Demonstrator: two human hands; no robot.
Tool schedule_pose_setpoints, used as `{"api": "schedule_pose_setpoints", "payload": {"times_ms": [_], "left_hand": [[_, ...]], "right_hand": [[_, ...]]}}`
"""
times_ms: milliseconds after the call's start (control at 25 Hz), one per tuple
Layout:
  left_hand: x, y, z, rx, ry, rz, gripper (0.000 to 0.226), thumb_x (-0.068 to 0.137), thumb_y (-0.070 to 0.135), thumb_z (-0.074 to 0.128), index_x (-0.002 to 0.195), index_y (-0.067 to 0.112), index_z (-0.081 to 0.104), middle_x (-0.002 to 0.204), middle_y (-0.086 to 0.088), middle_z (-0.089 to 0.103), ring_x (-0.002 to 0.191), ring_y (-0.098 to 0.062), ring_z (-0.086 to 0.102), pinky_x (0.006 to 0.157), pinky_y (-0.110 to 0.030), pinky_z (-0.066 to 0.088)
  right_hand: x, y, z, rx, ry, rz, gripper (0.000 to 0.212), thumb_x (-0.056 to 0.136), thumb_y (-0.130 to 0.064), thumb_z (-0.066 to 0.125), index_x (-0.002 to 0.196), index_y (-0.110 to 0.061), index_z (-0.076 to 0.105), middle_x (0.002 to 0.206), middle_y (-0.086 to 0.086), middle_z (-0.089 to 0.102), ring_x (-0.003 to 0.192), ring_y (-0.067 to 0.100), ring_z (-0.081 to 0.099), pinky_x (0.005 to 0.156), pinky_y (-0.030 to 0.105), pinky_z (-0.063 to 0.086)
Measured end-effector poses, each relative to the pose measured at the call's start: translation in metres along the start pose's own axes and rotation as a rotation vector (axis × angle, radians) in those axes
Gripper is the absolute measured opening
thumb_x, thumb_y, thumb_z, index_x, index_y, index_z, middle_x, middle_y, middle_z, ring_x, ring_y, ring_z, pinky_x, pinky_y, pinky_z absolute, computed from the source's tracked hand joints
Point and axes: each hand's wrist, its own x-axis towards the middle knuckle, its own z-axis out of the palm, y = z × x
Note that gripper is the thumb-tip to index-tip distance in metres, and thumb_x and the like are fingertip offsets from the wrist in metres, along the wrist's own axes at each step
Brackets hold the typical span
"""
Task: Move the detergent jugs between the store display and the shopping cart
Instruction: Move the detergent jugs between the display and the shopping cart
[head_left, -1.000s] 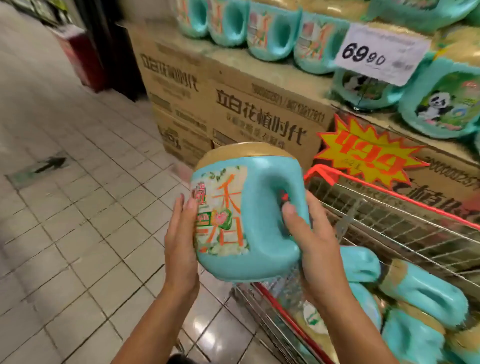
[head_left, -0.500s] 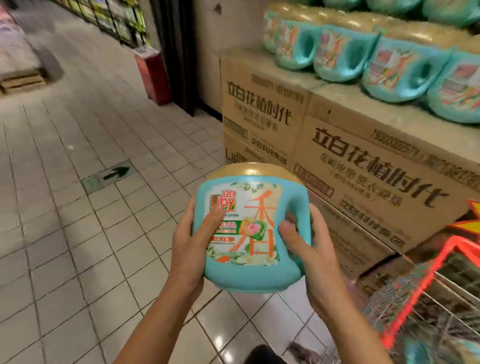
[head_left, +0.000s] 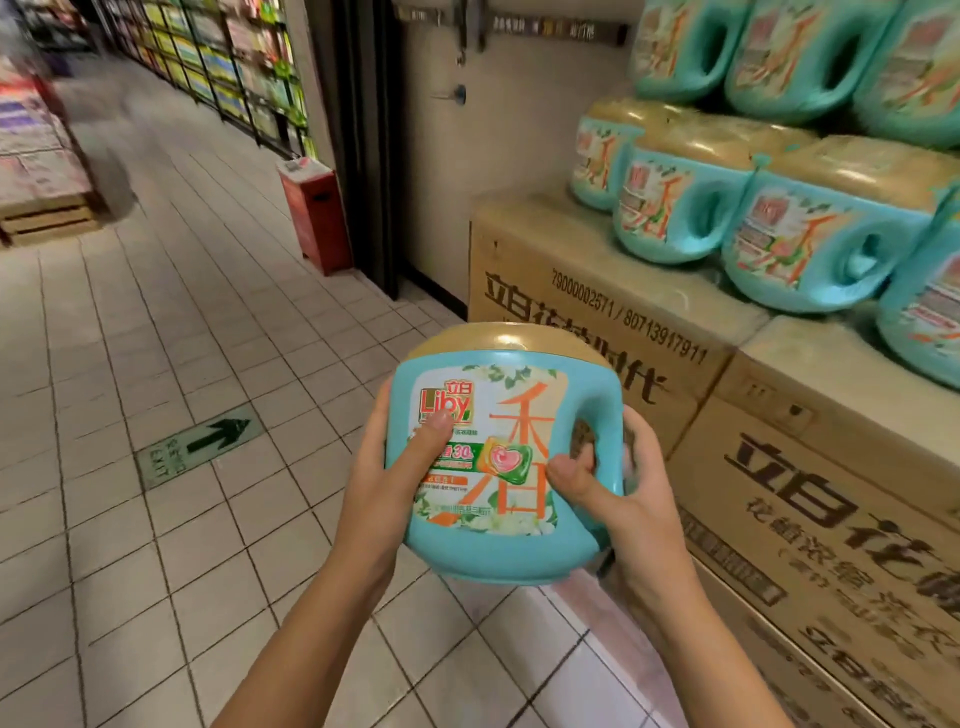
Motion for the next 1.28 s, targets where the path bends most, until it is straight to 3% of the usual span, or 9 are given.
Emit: {"api": "schedule_pose_setpoints", "payload": {"times_ms": [160, 320, 440, 560, 680, 920, 1120, 1200, 1280], "left_hand": [[0.096, 0.013, 0.001, -0.013, -0.055, 0.042, 0.064, 0.067, 0.044, 0.079, 0.126, 0.035, 0.056, 0.107, -0.006, 0.074, 0.086, -0.026, 0.074, 0.060, -0.030, 0.059], [0.179, 0.014, -0.003, -0.024, -0.166, 0.067, 0.083, 0.045, 0.051, 0.092, 0.119, 0.043, 0.056, 0.103, -0.001, 0.075, 0.084, -0.021, 0.075, 0.059, -0.027, 0.059], [0.251, 0.012, -0.009, -0.022, -0.252, 0.098, 0.098, 0.039, 0.052, 0.093, 0.127, 0.038, 0.050, 0.105, 0.002, 0.074, 0.088, -0.019, 0.074, 0.061, -0.027, 0.059], [0.329, 0.017, -0.011, -0.035, -0.369, 0.138, 0.091, 0.047, 0.048, 0.093, 0.127, 0.037, 0.050, 0.107, 0.002, 0.074, 0.090, -0.020, 0.074, 0.062, -0.028, 0.059], [0.404, 0.028, -0.006, 0.021, -0.504, 0.153, 0.096, 0.053, 0.045, 0.091, 0.135, 0.028, 0.045, 0.110, -0.001, 0.072, 0.093, -0.022, 0.073, 0.064, -0.029, 0.060], [0.509, 0.014, 0.012, 0.069, -0.692, 0.115, 0.108, 0.055, 0.041, 0.091, 0.146, 0.027, 0.033, 0.112, 0.004, 0.072, 0.098, -0.019, 0.072, 0.066, -0.027, 0.059], [0.545, -0.008, 0.025, 0.049, -0.744, 0.109, 0.120, 0.051, 0.045, 0.093, 0.150, 0.037, 0.024, 0.124, 0.005, 0.066, 0.109, -0.019, 0.068, 0.073, -0.028, 0.059], [0.557, -0.014, 0.030, 0.098, -0.765, 0.145, 0.118, 0.051, 0.048, 0.091, 0.149, 0.043, 0.024, 0.128, 0.007, 0.062, 0.113, -0.011, 0.064, 0.077, -0.023, 0.057], [0.565, -0.017, 0.038, 0.204, -0.720, 0.220, 0.116, 0.047, 0.057, 0.088, 0.145, 0.051, 0.027, 0.130, 0.014, 0.050, 0.116, 0.012, 0.052, 0.082, -0.008, 0.050]], "right_hand": [[0.088, -0.019, 0.017, -0.047, 0.002, -0.080, 0.086, 0.048, -0.032, 0.089, 0.126, -0.034, 0.052, 0.091, 0.012, 0.056, 0.076, 0.019, 0.070, 0.061, 0.028, 0.057], [0.160, -0.018, 0.030, -0.094, 0.066, -0.154, 0.087, 0.047, -0.034, 0.088, 0.125, -0.037, 0.050, 0.089, 0.004, 0.057, 0.075, 0.016, 0.068, 0.061, 0.026, 0.056], [0.216, -0.012, 0.040, -0.100, 0.144, -0.229, 0.088, 0.045, -0.032, 0.089, 0.124, -0.041, 0.050, 0.081, -0.005, 0.061, 0.074, 0.012, 0.066, 0.063, 0.025, 0.056], [0.271, -0.014, 0.052, -0.143, 0.242, -0.283, 0.101, 0.043, -0.034, 0.091, 0.132, -0.040, 0.044, 0.092, 0.004, 0.065, 0.083, 0.014, 0.069, 0.067, 0.026, 0.057], [0.318, -0.023, 0.065, -0.199, 0.349, -0.323, 0.107, 0.041, -0.037, 0.090, 0.136, -0.036, 0.040, 0.101, -0.003, 0.070, 0.092, 0.014, 0.069, 0.073, 0.029, 0.058], [0.380, -0.018, 0.076, -0.265, 0.529, -0.441, 0.089, 0.046, -0.034, 0.090, 0.121, -0.053, 0.046, 0.116, -0.010, 0.064, 0.104, 0.005, 0.065, 0.077, 0.021, 0.056], [0.406, -0.019, 0.064, -0.322, 0.534, -0.485, 0.093, 0.052, -0.034, 0.089, 0.131, -0.052, 0.041, 0.124, -0.021, 0.060, 0.118, 0.002, 0.056, 0.086, 0.019, 0.053], [0.416, -0.016, 0.058, -0.370, 0.557, -0.496, 0.098, 0.056, -0.036, 0.087, 0.140, -0.044, 0.037, 0.133, -0.023, 0.054, 0.125, 0.000, 0.050, 0.091, 0.017, 0.050], [0.424, -0.011, 0.051, -0.479, 0.610, -0.477, 0.105, 0.057, -0.045, 0.084, 0.147, -0.040, 0.029, 0.143, -0.026, 0.043, 0.132, 0.003, 0.043, 0.099, 0.023, 0.047]]}}
